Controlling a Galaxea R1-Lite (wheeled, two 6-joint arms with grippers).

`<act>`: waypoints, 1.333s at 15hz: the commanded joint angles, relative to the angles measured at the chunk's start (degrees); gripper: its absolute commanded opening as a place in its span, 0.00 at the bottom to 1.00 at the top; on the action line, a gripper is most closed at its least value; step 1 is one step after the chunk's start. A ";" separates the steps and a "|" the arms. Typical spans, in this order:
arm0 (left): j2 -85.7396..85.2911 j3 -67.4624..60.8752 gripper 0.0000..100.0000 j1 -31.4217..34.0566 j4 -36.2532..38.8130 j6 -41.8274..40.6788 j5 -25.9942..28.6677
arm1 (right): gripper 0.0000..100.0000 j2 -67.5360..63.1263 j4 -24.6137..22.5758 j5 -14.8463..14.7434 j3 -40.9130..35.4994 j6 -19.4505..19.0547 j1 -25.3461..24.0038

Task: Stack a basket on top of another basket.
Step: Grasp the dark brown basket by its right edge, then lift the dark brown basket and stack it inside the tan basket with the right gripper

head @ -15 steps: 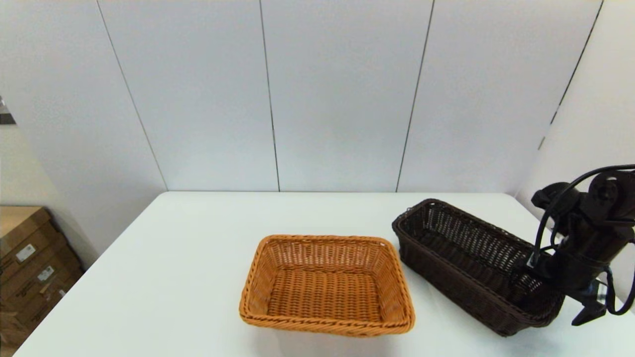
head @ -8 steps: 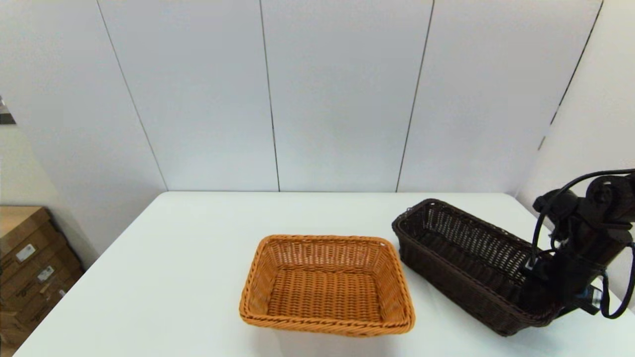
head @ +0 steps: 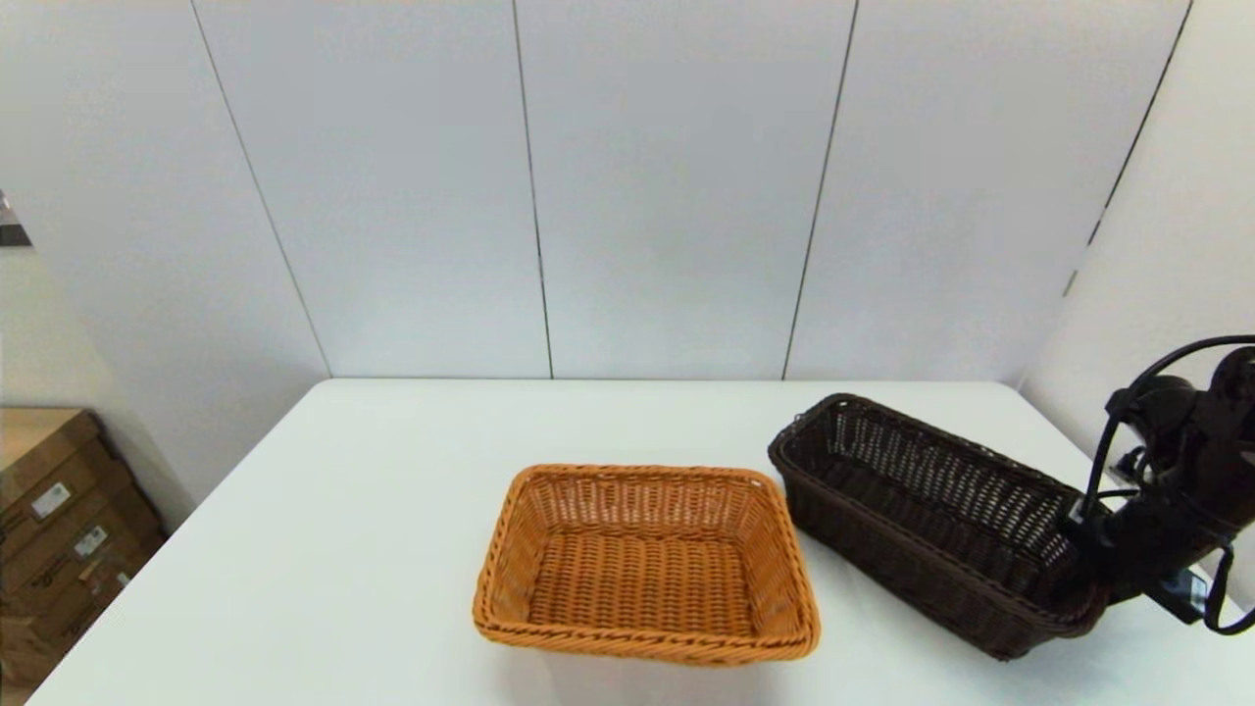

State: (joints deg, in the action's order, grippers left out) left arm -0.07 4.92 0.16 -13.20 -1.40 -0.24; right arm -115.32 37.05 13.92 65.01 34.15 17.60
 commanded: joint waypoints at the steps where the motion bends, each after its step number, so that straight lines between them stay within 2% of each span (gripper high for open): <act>1: 0.07 0.00 1.00 0.02 -0.07 0.00 -0.02 | 0.00 1.24 5.23 5.94 3.10 -0.84 3.58; 3: 0.07 0.00 1.00 0.02 -0.07 0.00 -0.02 | 0.00 1.15 7.43 8.75 4.42 -2.77 5.34; 5: 0.07 0.00 1.00 0.02 -0.07 0.00 -0.02 | 0.00 2.38 7.43 11.65 4.86 -3.74 6.83; 7: 0.07 0.00 1.00 0.02 -0.07 0.00 -0.02 | 0.00 4.49 8.30 17.89 6.00 -4.88 9.47; 9: 0.07 0.00 1.00 0.02 -0.07 0.00 -0.02 | 0.00 6.25 12.79 21.59 8.02 -7.43 10.79; 10: 0.07 0.00 1.00 0.02 -0.07 0.00 -0.02 | 0.00 7.83 15.07 24.05 8.90 -9.89 10.96; 11: 0.07 0.00 1.00 0.02 -0.07 0.00 -0.02 | 0.00 9.33 16.92 25.28 9.69 -11.56 10.96; 13: 0.07 0.00 1.00 0.02 -0.07 0.00 -0.02 | 0.00 12.67 23.51 25.37 14.44 -12.96 9.99; 14: 0.07 0.00 1.00 0.02 -0.16 0.00 -0.02 | 0.00 14.25 29.57 25.37 19.54 -14.02 7.97; 16: 0.07 0.00 1.00 0.02 -0.07 0.00 -0.02 | 0.00 14.86 37.57 25.19 26.75 -14.99 2.70; 18: 0.07 0.00 1.00 0.02 -0.07 0.00 -0.02 | 0.00 15.57 40.74 24.40 30.44 -14.90 -4.60; 19: 0.07 0.00 1.00 0.02 -0.07 0.00 -0.02 | 0.00 15.92 40.74 23.17 30.61 -14.90 -8.55; 20: 0.07 0.00 1.00 0.02 -0.07 0.00 -0.02 | 0.00 16.36 40.56 20.44 30.70 -14.72 -12.77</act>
State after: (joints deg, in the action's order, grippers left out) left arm -0.07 4.92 0.16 -13.20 -1.40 -0.24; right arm -100.94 76.26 37.73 93.51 19.26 13.89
